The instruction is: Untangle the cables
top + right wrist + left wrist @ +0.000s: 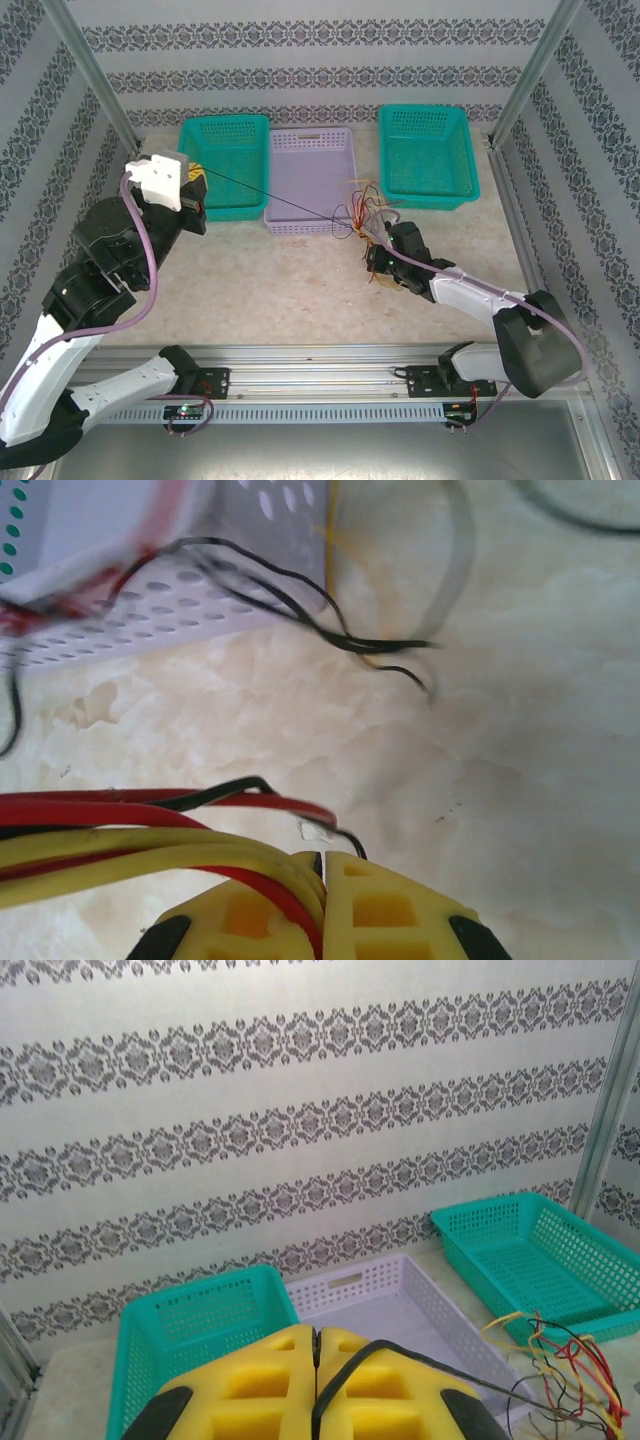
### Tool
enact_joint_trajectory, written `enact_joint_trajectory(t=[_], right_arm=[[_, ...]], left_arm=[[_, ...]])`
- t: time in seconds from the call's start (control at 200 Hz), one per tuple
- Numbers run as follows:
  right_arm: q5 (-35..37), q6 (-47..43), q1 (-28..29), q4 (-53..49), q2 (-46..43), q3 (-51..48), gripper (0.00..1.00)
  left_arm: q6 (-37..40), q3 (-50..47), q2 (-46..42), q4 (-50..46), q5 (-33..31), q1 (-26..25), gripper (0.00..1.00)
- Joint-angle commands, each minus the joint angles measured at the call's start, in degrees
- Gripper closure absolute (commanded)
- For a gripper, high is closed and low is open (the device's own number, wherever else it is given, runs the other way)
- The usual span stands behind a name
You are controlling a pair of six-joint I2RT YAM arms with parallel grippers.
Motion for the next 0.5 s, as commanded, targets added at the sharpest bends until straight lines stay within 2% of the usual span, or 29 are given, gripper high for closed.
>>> enact_joint_trajectory(t=[0.0,0.195,0.495], right_arm=[[4.1,3.0,-2.6,-12.5,1.9,-1.4,1.00],[0.8,4.4,-6.6,-12.0,1.6,-2.1,1.00],[4.3,2.4,-6.2,-17.2,0.0,0.5,1.00]], left_arm=[[2.7,7.1,-3.0,9.6,-7.2,0.6,1.00],[5.4,10.2,-3.1,8.6,-8.4,0.6,1.00],[6.6,13.0,-1.6,6.0,-8.5,0.6,1.00]])
